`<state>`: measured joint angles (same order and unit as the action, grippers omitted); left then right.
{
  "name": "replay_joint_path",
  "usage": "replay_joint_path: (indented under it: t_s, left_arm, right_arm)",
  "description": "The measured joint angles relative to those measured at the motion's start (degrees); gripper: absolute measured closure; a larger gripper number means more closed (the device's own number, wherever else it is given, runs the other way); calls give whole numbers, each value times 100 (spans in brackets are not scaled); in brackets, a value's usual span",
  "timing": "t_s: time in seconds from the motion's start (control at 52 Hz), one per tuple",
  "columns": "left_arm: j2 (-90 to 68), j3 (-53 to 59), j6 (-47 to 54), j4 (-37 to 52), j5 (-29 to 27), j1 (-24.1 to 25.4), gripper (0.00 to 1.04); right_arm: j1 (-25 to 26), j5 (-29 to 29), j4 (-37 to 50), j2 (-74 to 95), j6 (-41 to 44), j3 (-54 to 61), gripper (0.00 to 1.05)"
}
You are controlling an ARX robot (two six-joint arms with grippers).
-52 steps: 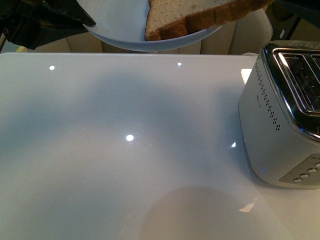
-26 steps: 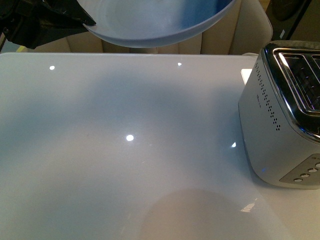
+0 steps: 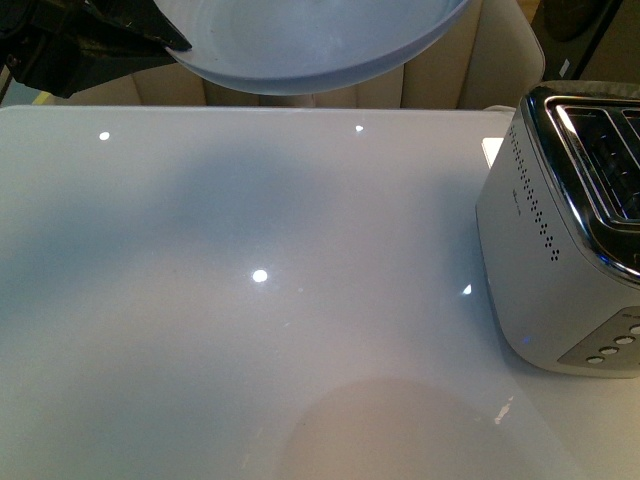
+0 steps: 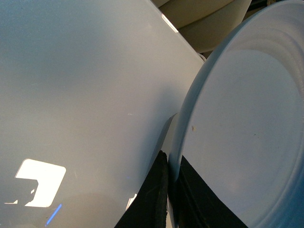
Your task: Left arm holds plate, right arm toasts bread
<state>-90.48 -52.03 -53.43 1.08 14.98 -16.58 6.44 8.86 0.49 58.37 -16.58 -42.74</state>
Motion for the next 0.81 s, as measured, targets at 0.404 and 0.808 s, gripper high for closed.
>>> replay_joint_path:
  t_s: [0.404, 0.808]
  left_arm:
    - [0, 0, -2, 0, 0, 0, 101]
    - [0, 0, -2, 0, 0, 0, 101]
  right_arm:
    - [-426, -621, 396, 793, 1602, 492, 101]
    - [-916, -1008, 619, 1526, 1622, 409, 101]
